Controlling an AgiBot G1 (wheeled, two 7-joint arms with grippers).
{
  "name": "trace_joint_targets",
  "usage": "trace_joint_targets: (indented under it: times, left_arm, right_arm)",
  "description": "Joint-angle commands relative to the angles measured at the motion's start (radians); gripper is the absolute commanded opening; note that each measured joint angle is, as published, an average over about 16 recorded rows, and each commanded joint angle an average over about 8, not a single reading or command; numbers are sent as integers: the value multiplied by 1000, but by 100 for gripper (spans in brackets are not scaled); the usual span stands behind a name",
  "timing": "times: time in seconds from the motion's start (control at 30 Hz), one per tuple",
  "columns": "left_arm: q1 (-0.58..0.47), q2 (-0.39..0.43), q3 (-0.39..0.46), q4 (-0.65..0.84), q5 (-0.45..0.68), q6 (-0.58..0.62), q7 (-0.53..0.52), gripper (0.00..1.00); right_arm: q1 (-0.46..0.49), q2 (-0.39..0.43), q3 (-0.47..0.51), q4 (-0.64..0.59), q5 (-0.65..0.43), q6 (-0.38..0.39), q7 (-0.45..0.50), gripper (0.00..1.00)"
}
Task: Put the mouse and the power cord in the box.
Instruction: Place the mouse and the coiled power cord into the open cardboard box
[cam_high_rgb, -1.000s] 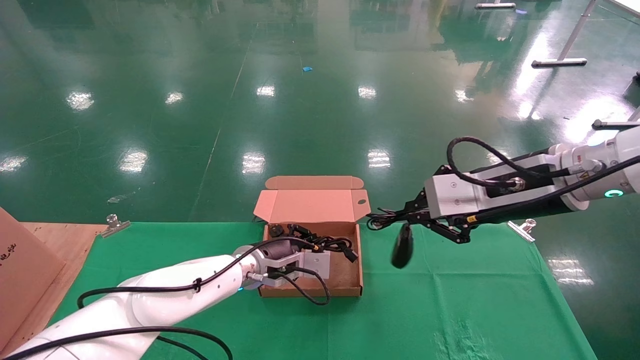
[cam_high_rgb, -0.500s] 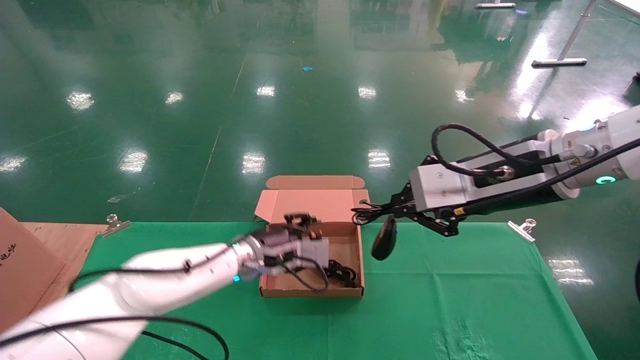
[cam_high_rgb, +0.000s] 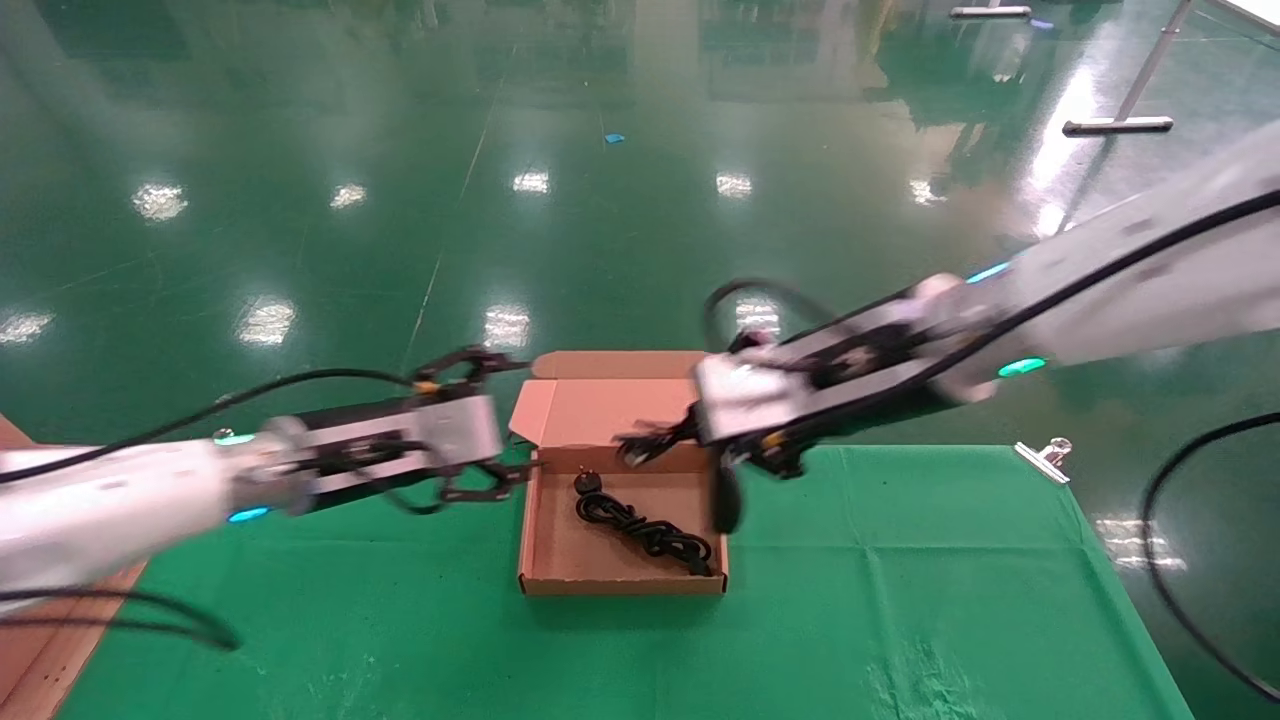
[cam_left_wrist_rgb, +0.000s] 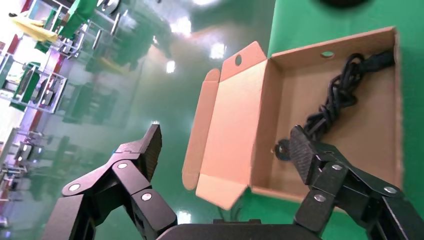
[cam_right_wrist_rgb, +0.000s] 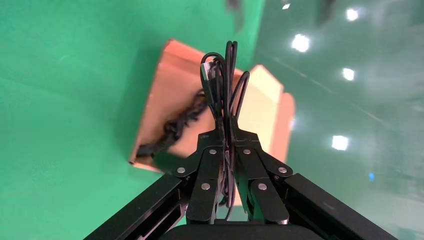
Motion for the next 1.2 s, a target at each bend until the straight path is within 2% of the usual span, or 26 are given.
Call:
trace_joint_targets:
  times: [0.03,0.23,0.4,0.87,1.13,1.17,1.2]
  left_arm:
    - [16,-56,-25,-31,-37,33,5,100]
    - [63,-154,-62,-59,-94,73,18,100]
    - [83,-181,-73,-29,-108,82,42,100]
    - [59,-117,-114,170,-174,165,130,100]
    - [36,-92,-127,254,-193,213,173,100]
    - [33,-90,-128,263,-194,218,178,100]
    - [31,-88,-128,271,-194,222,182,100]
  right_arm:
    - [-4,-38,-16,-31,-23,23,-9,0]
    - [-1,-144,-58,-175,-60,103,-80,0]
    - [-10,-172,-109,-236,-37,162,-131,0]
    - [-51,-176,-283,-330,62,342,-202,0]
    - [-128,-181,-369,-302,106,564,-217,0]
    - [-136,-181,-382,-294,112,591,-216,5]
    - [-142,-181,-394,-286,119,613,-214,18]
